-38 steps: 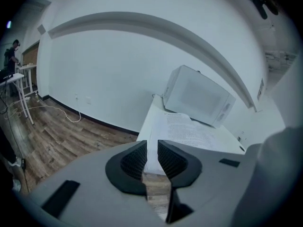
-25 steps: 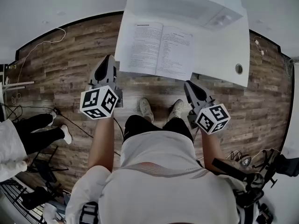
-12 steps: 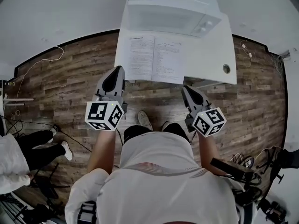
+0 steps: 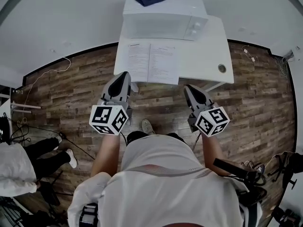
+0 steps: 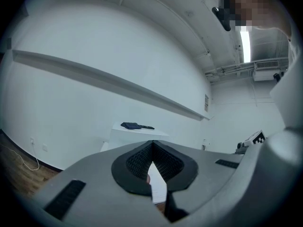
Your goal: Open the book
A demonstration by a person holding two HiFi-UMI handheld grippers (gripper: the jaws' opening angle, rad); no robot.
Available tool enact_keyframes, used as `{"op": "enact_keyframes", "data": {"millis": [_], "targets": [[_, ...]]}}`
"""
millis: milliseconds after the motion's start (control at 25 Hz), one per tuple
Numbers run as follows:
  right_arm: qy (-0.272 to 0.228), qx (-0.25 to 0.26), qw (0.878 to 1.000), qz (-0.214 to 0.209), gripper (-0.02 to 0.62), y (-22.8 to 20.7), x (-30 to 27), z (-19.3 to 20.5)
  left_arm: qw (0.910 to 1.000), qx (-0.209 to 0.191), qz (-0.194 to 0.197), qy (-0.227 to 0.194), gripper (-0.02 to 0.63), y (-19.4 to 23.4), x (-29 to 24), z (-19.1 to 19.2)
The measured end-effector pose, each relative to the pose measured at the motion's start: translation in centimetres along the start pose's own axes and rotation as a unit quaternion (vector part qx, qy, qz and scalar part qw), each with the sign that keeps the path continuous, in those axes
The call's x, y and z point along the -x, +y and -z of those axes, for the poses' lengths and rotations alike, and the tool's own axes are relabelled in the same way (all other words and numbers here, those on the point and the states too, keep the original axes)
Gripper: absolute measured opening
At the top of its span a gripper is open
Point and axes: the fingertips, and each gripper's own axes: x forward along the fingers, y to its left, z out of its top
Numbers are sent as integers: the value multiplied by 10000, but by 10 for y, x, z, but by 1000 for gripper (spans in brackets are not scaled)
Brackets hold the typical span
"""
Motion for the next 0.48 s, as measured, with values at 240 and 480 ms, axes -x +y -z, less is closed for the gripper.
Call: {"op": "enact_keyframes", "data": {"millis": [240,480], "targets": [[-132,48,9997,-178,-5,5,48,1,10000,-38,76,-7,11,-52,26,3],[-318,78,9993,-202,-5,6,95,7,9998,-148,-18,94,11,-94,60,14]]}}
